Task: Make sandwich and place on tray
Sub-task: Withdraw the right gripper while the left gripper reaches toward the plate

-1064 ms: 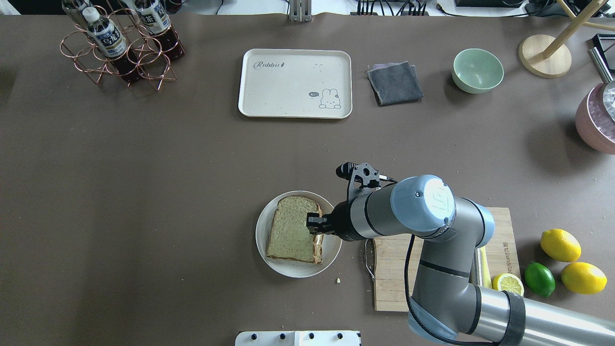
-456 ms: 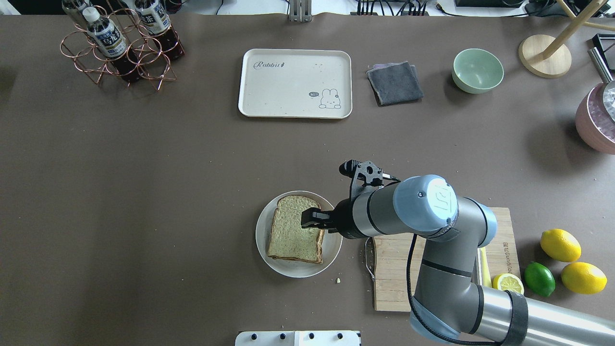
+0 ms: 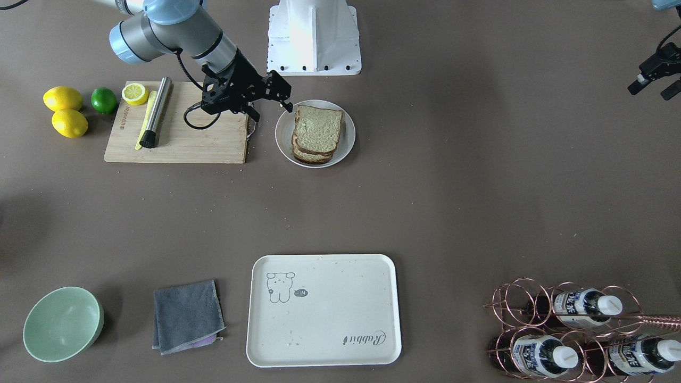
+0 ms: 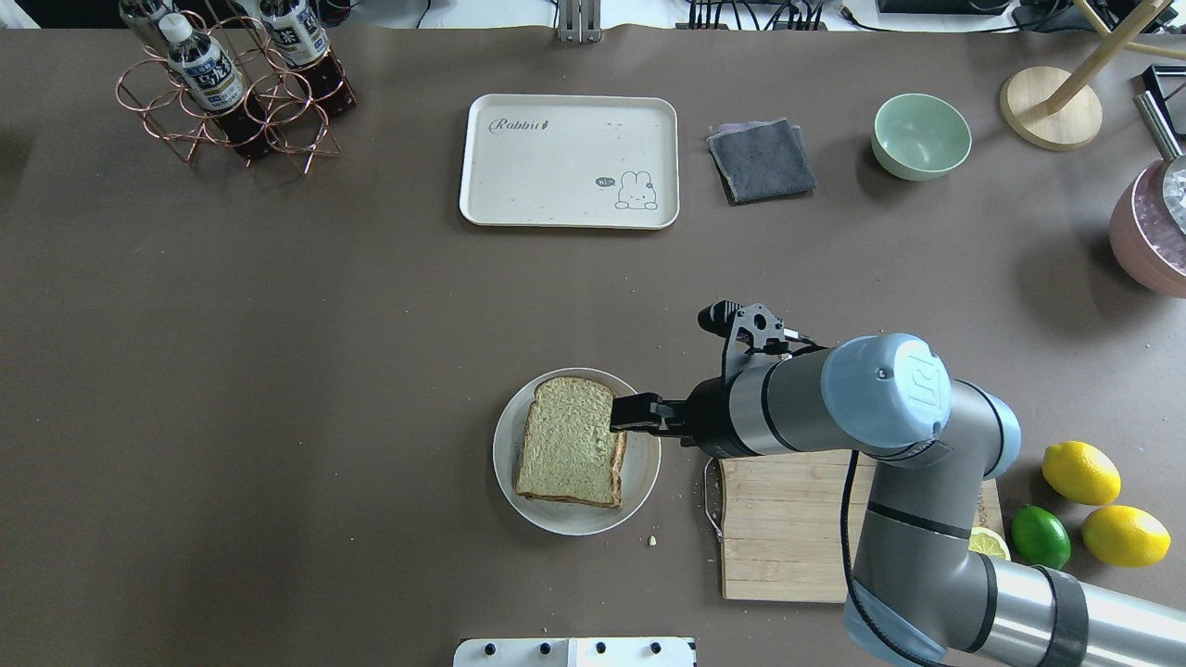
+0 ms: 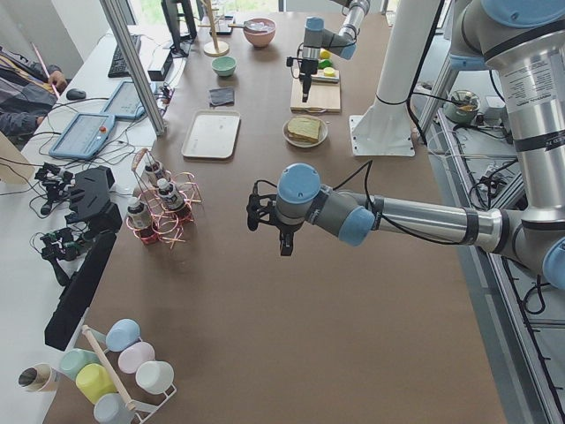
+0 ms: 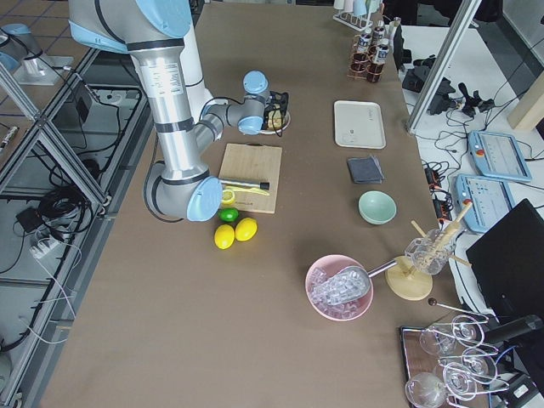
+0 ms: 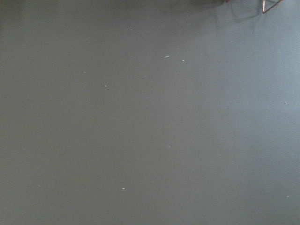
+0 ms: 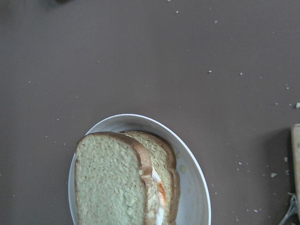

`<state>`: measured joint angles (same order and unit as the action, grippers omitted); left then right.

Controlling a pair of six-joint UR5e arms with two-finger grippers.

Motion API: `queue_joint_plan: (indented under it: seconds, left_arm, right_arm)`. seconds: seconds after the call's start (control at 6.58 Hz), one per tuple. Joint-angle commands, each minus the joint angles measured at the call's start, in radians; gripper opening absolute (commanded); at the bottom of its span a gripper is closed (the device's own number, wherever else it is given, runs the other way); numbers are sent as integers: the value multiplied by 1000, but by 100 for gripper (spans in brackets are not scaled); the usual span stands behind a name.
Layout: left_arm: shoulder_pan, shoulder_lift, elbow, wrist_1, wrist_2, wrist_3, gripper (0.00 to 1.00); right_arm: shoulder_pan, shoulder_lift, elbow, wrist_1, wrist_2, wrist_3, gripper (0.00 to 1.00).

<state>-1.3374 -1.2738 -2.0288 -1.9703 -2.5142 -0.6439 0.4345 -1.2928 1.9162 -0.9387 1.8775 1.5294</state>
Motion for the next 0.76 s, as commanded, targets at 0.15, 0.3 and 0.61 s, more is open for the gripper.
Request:
queue_joint_plan:
  seconds: [0.15, 0.3, 0.61]
  left_arm:
    - [315, -97, -80, -206, 110, -587, 98]
    - [428, -155, -86, -206, 209, -664, 98]
    - [634, -302, -59, -199, 348, -875, 97]
  right_arm:
    - [116, -55, 33, -2, 153, -2, 100]
    - [147, -63, 38, -2, 190, -2, 100]
    - [202, -80, 44, 0, 248, -5, 100]
